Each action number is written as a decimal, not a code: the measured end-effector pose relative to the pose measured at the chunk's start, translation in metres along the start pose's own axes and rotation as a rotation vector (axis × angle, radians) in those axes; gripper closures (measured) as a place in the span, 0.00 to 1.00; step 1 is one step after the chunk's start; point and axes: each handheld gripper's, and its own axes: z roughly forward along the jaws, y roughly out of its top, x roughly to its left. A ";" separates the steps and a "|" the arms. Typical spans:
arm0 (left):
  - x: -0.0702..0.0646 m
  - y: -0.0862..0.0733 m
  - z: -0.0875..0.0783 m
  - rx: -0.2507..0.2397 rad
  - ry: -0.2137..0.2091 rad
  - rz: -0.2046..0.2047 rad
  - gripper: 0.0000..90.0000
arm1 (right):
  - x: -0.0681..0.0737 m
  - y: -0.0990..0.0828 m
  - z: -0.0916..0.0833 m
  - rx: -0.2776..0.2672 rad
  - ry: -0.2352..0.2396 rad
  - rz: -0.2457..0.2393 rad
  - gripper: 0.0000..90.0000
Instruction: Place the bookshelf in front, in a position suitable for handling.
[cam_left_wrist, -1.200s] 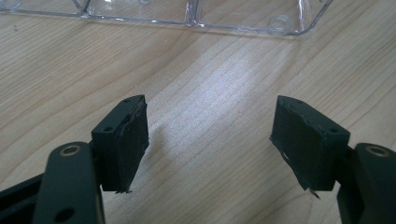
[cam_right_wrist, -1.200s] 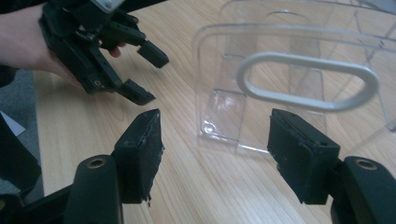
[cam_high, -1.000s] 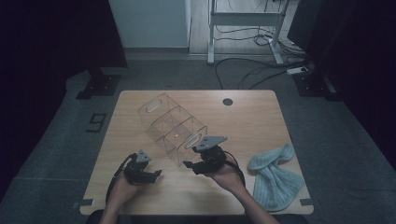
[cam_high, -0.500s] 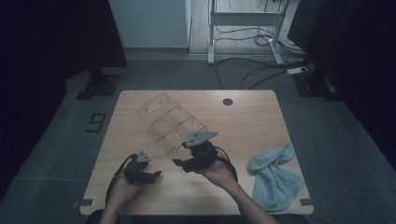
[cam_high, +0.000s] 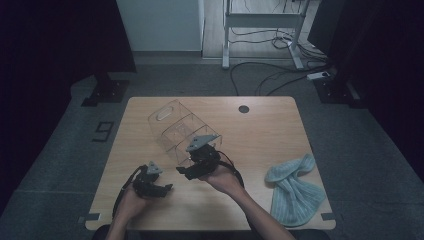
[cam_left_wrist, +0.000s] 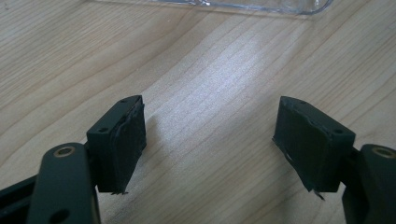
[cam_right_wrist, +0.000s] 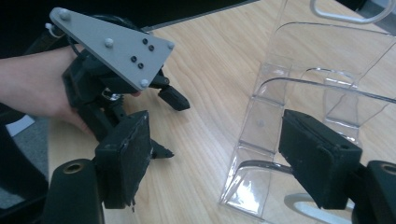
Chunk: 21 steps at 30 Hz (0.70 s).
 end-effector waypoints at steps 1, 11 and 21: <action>0.000 0.000 0.000 0.000 0.000 0.000 0.28 | 0.000 0.000 0.000 0.001 -0.001 0.001 0.28; 0.003 -0.001 -0.001 -0.002 0.002 -0.014 0.28 | -0.005 -0.005 -0.008 0.033 -0.030 0.011 0.28; 0.011 -0.004 -0.006 -0.015 0.013 -0.048 0.27 | -0.014 -0.018 -0.024 0.038 -0.059 0.030 0.28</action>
